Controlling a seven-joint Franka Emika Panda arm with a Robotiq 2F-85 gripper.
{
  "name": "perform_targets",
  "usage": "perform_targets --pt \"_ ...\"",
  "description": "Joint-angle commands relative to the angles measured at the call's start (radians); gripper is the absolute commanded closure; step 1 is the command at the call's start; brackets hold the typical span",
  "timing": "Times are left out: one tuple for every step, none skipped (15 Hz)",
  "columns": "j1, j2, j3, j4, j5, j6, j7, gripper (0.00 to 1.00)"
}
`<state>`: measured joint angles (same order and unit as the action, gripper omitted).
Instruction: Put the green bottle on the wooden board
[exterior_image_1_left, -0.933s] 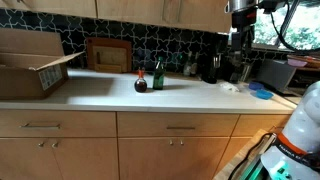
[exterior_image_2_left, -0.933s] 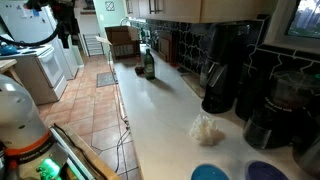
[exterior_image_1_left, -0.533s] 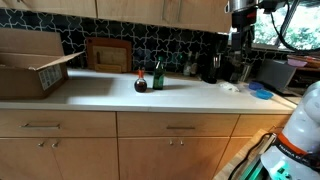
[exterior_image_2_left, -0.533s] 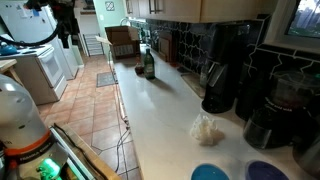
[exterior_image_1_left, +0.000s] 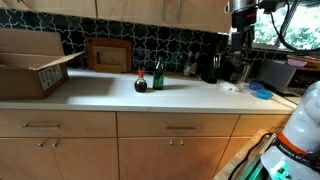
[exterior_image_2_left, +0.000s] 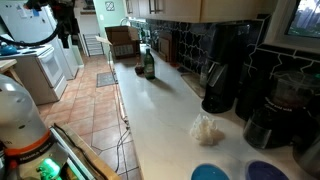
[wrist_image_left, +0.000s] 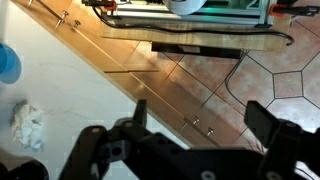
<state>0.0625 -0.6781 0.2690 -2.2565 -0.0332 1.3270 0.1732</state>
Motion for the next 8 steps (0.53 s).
perform_targets --pt "0.021 0.060 -0.004 0.030 0.032 0.030 0.054 0.00" --pt "0.024 0.082 0.004 0.043 0.057 0.043 0.071 0.00" --pt "0.025 0.114 0.018 0.062 0.082 0.064 0.101 0.00" --pt "0.027 0.143 0.031 0.073 0.103 0.095 0.128 0.00" --pt "0.024 0.175 0.048 0.085 0.119 0.136 0.174 0.00" --pt "0.023 0.213 0.060 0.099 0.137 0.183 0.215 0.00" --pt "0.020 0.253 0.067 0.116 0.153 0.224 0.258 0.00" --pt "0.012 0.292 0.073 0.128 0.160 0.290 0.311 0.00"
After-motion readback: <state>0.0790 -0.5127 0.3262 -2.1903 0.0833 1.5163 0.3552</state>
